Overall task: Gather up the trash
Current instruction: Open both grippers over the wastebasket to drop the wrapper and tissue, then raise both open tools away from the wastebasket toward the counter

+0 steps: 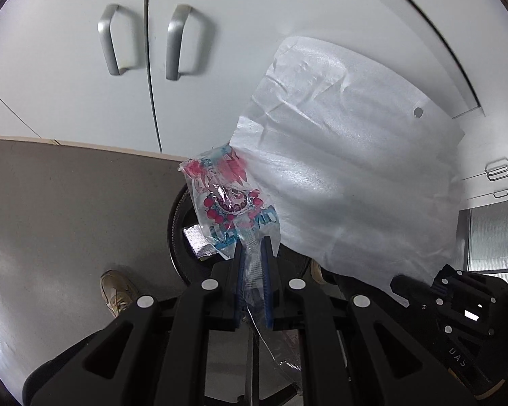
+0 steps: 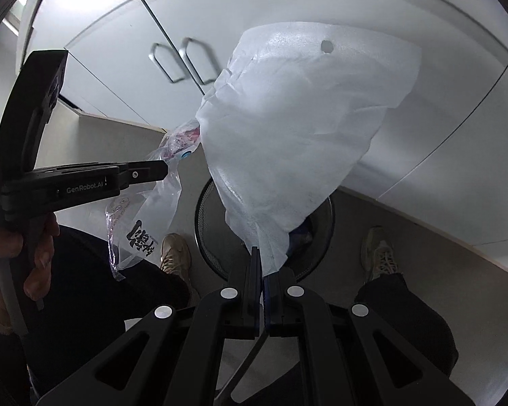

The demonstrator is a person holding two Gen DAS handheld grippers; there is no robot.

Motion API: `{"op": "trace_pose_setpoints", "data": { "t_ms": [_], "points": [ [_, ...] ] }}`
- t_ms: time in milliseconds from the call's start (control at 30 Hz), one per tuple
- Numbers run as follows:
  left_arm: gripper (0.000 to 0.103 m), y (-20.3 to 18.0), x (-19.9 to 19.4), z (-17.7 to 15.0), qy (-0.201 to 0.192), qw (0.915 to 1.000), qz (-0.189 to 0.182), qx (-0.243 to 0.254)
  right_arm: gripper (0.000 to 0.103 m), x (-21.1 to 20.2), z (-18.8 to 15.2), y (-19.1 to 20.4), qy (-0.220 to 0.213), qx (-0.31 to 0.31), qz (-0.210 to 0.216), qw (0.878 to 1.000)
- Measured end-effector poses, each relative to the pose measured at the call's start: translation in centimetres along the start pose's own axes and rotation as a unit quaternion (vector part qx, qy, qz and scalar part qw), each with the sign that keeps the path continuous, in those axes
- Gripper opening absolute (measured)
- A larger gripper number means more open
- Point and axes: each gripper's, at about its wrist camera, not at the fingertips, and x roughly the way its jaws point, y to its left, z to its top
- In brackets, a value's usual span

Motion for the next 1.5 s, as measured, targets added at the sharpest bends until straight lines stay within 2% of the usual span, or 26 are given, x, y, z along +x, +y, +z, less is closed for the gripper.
{"op": "trace_pose_setpoints", "data": {
  "t_ms": [67,200,400,600,667,767,833,867,900,967,1033,1067,1100,1200,1333,1500],
  "points": [
    [0.010,0.1,1.8,-0.3,0.014,0.9998,-0.010,-0.005,0.006,1.6,0.0,-0.2,0.026,0.003,0.007,1.000],
    [0.010,1.3,6.1,-0.9,0.048,0.9985,-0.015,-0.024,0.006,4.4,0.7,-0.6,0.071,0.004,-0.009,0.997],
    [0.010,2.2,10.1,-0.5,0.091,0.9953,0.004,-0.032,0.006,8.4,1.1,-0.7,0.139,0.011,-0.018,0.990],
    [0.011,3.1,11.7,-0.2,0.113,0.9929,0.014,-0.035,0.007,10.8,1.4,-1.1,0.159,0.034,-0.026,0.986],
    [0.014,3.0,11.7,-0.3,0.114,0.9929,0.004,-0.032,0.007,11.4,1.3,-0.9,0.170,0.032,-0.027,0.985],
    [0.024,2.5,11.4,-0.8,0.113,0.9934,0.017,-0.017,0.009,11.7,1.4,-0.7,0.176,0.028,-0.032,0.983],
    [0.033,2.9,11.5,-0.8,0.120,0.9923,0.013,-0.028,0.019,11.6,1.3,-0.6,0.176,0.033,-0.031,0.983],
    [0.042,3.3,11.6,-0.8,0.121,0.9920,0.010,-0.037,0.036,11.5,1.3,0.1,0.174,0.039,-0.027,0.984],
    [0.046,3.5,11.6,-0.7,0.119,0.9919,0.008,-0.044,0.049,11.4,1.2,0.1,0.173,0.045,-0.028,0.984],
    [0.055,3.6,11.3,-0.5,0.111,0.9926,0.005,-0.047,0.049,11.8,1.3,-0.1,0.166,0.049,-0.029,0.984],
    [0.079,3.5,11.0,-0.3,0.106,0.9932,0.005,-0.049,0.051,11.6,1.2,0.1,0.168,0.049,-0.024,0.984],
    [0.085,3.6,10.8,-0.2,0.102,0.9934,0.005,-0.052,0.057,11.6,1.1,0.2,0.169,0.047,-0.026,0.984],
    [0.086,3.7,10.6,-0.1,0.097,0.9937,0.003,-0.057,0.069,11.5,1.2,0.2,0.168,0.044,-0.032,0.984],
    [0.096,4.1,10.5,0.1,0.096,0.9924,-0.010,-0.077,0.089,10.9,1.3,0.4,0.144,0.044,-0.036,0.988],
    [0.099,4.4,10.6,0.1,0.104,0.9899,-0.024,-0.094,0.097,10.9,1.2,0.0,0.146,0.057,-0.015,0.987],
    [0.099,3.3,10.5,0.3,0.105,0.9908,-0.028,-0.080,0.100,10.5,1.1,0.7,0.139,0.034,-0.033,0.989]
  ]
}}
